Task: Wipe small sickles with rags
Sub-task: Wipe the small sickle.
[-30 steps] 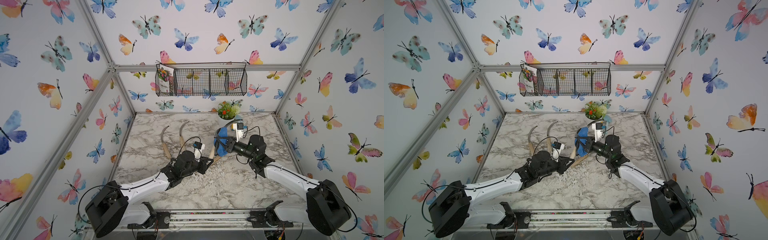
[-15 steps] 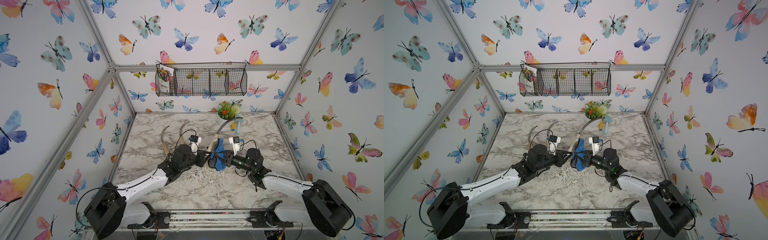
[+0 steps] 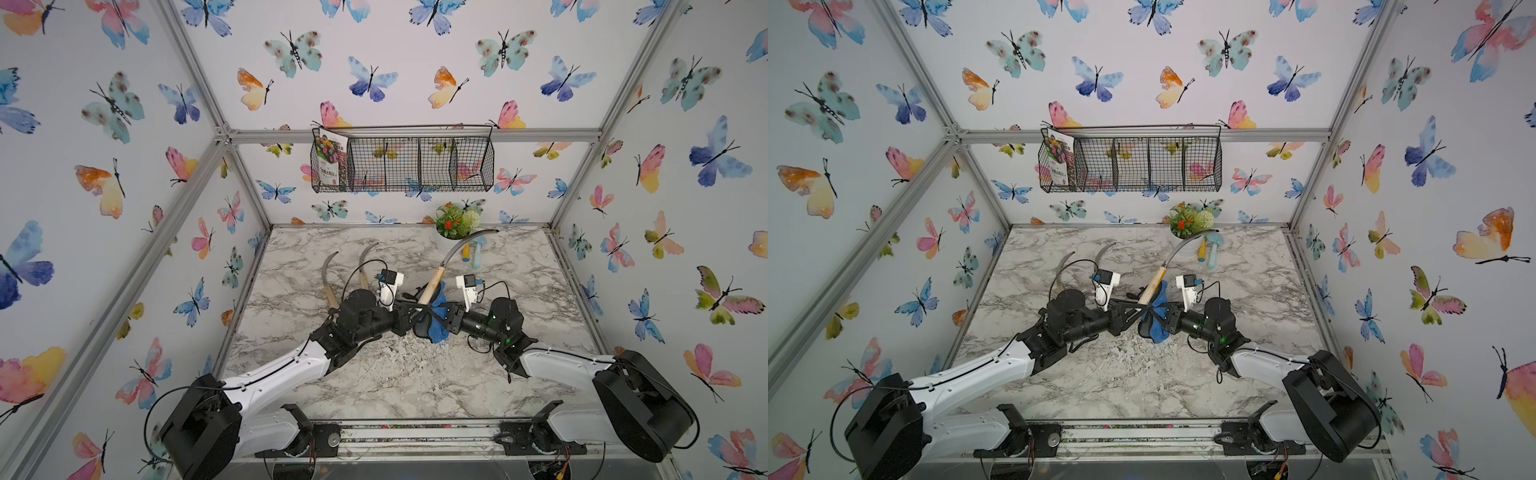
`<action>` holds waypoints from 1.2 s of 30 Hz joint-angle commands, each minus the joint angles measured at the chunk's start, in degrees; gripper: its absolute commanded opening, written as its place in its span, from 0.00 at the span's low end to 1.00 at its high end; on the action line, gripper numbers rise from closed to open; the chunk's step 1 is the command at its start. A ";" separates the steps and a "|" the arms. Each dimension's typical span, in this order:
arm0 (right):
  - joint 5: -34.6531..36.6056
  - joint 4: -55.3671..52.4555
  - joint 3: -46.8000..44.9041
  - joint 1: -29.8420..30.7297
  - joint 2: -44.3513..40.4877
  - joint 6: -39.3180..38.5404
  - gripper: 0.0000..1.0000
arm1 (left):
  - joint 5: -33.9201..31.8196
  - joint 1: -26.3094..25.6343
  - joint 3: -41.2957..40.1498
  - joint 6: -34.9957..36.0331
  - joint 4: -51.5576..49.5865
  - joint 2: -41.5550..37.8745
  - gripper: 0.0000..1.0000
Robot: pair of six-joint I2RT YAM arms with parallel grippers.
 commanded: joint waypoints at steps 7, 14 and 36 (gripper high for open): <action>-5.67 10.61 3.52 -6.59 1.74 6.78 0.02 | -0.13 -0.17 -6.80 0.17 3.64 -3.93 0.00; -10.70 15.76 3.27 -14.03 3.92 11.00 0.02 | 0.41 -0.61 -10.11 0.81 5.65 -4.84 0.00; -23.35 42.66 3.95 -14.50 18.05 24.53 0.02 | 2.47 0.70 -13.22 -1.58 8.25 -13.82 0.00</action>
